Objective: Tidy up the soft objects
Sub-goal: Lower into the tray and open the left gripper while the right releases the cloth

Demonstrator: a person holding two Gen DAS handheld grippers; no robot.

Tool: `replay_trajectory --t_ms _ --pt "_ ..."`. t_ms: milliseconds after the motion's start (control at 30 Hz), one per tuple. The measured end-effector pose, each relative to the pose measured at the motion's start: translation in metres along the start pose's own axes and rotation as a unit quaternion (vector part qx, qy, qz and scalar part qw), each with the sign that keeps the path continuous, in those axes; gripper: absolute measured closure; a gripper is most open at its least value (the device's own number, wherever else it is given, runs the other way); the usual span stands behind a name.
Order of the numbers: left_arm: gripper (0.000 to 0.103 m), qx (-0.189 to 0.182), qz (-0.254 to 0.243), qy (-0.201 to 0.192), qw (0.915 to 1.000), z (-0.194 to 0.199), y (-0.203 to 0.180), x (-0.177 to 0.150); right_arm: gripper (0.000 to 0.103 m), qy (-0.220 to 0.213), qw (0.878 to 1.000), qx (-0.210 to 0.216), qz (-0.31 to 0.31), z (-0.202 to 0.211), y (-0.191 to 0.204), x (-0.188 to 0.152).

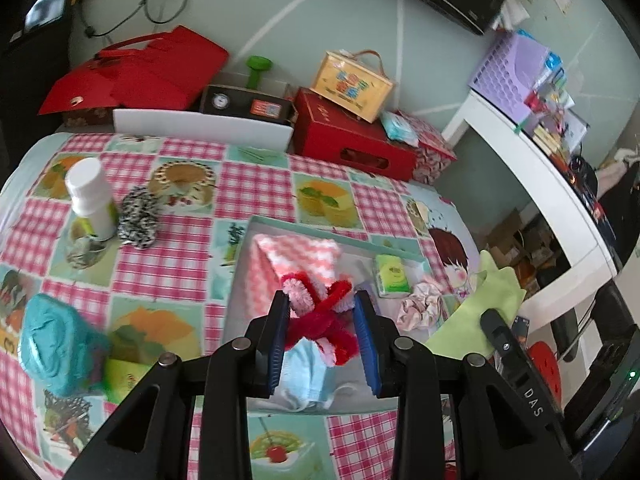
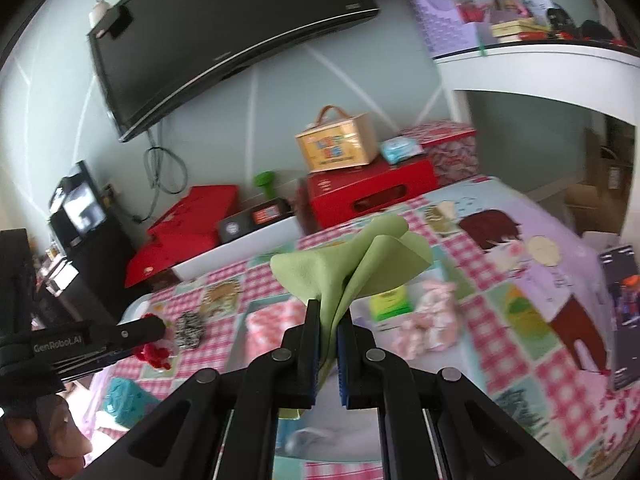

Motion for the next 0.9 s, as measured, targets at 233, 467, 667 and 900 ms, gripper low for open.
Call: replay_trajectory --t_ms 233,467,667,900 --pt "0.07 -0.008 -0.021 0.027 0.9994 -0.031 -0.024 -0.005 0.095 0.002 0.999 -0.043 0.011 -0.003 -0.019 0.001" --pt "0.07 -0.025 -0.037 0.044 0.9981 -0.058 -0.044 -0.012 0.095 0.016 0.997 -0.073 0.028 -0.012 -0.026 -0.004" --pt "0.07 -0.03 -0.052 0.076 0.9953 -0.079 -0.046 -0.032 0.095 0.044 0.995 -0.084 0.038 -0.025 -0.029 -0.013" --pt "0.07 -0.027 -0.068 0.107 0.9916 -0.095 -0.045 -0.051 0.095 0.081 0.991 -0.089 0.059 -0.041 -0.025 -0.029"
Point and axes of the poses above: each gripper's, at about its wrist camera, not at the fingertips, and z roughly against the way its jaws point, y to its left, x to its top, the point moved 1 cm from there along -z, roughly the way its jaws point, and after that the axes turned 11 degrees about -y, right-handed, at the moved point
